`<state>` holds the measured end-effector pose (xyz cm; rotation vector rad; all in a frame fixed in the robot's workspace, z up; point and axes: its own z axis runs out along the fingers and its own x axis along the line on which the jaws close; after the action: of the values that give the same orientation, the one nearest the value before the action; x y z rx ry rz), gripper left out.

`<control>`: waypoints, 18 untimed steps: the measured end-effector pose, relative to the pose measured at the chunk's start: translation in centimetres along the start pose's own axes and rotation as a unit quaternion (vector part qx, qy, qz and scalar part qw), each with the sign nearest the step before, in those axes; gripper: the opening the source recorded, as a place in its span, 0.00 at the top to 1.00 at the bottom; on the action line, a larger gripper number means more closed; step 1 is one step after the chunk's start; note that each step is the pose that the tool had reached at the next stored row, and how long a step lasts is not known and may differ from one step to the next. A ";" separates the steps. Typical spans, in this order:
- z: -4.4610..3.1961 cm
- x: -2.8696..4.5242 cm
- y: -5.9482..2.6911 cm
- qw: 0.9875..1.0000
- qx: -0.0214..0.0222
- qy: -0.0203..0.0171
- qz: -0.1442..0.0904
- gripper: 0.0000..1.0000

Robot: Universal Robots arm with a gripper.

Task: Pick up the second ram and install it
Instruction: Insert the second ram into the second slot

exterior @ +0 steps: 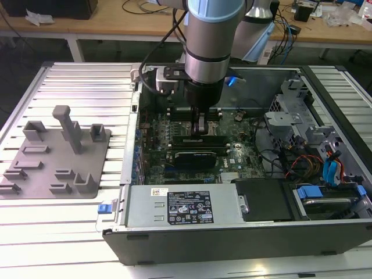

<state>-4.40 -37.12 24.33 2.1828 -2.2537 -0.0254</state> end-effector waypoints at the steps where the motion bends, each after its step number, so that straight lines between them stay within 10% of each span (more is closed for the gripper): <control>1: 0.09 0.00 0.00 1.000 0.000 0.000 0.000 0.91; 18: 0.36 0.18 -0.04 1.000 0.000 0.000 -0.006 0.91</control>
<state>-4.37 -37.30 23.96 2.1966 -2.2405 -0.0259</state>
